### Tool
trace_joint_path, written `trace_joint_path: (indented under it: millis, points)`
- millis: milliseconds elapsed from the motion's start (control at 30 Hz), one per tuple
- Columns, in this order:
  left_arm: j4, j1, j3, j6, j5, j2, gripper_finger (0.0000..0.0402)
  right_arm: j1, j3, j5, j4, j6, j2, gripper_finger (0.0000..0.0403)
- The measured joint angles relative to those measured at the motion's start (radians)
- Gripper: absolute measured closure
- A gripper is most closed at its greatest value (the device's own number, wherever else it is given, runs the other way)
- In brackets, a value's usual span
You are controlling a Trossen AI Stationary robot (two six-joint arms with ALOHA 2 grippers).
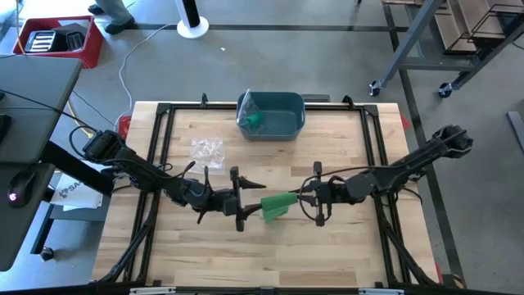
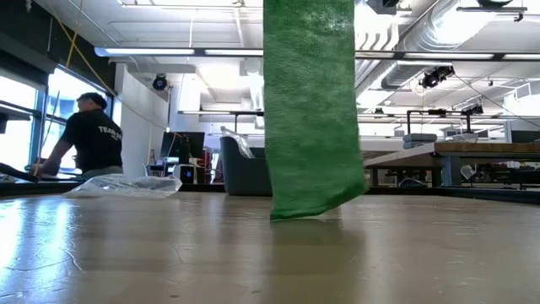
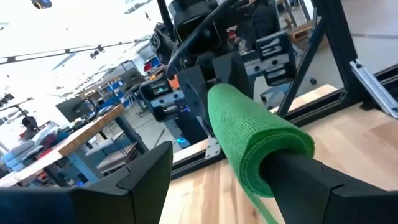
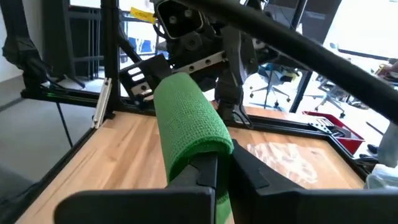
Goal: Roll bandage
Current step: Roll the green bandage
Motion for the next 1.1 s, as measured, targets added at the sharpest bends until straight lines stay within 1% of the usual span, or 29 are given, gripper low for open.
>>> trace_joint_path:
  millis: [100,267,400,500,600,700,800,867,900,967,1100]
  points:
    - [-0.006,0.013,0.000,-0.049,0.023,0.000,0.0161,0.003,0.047,0.002,-0.067,0.000,0.004,0.0398]
    - [-0.017,0.033,-0.001,-0.119,0.112,0.000,0.0169,0.003,0.130,0.007,-0.184,-0.002,0.050,0.0398]
    - [-0.044,0.035,-0.002,-0.164,0.120,0.000,0.0199,0.002,0.170,0.013,-0.216,-0.043,0.082,0.0396]
    - [-0.055,0.033,-0.002,-0.195,0.116,0.000,0.0235,0.002,0.180,0.016,-0.229,-0.042,0.085,0.0387]
    - [-0.063,0.026,-0.002,-0.207,0.104,0.000,0.0280,0.003,0.180,0.044,-0.238,-0.037,0.085,0.0361]
    - [-0.063,0.014,-0.002,-0.206,0.075,-0.003,0.0328,0.004,0.181,0.049,-0.270,0.002,0.082,0.0314]
    - [-0.060,-0.003,-0.002,-0.204,0.029,-0.017,0.0372,0.013,0.182,0.082,-0.345,0.097,0.059,0.0265]
    - [-0.058,-0.016,-0.002,-0.198,0.020,-0.028,0.0389,0.024,0.183,0.133,-0.400,0.182,0.032,0.0244]
    - [-0.054,-0.025,-0.002,-0.198,0.025,-0.034,0.0392,0.034,0.183,0.156,-0.425,0.206,0.020,0.0238]
    - [-0.040,-0.040,0.000,-0.198,0.073,-0.044,0.0389,0.059,0.182,0.190,-0.475,0.225,0.002,0.0233]
    - [-0.046,-0.065,0.008,-0.250,0.141,-0.041,0.0358,0.119,0.182,0.216,-0.470,0.220,-0.023,0.0235]
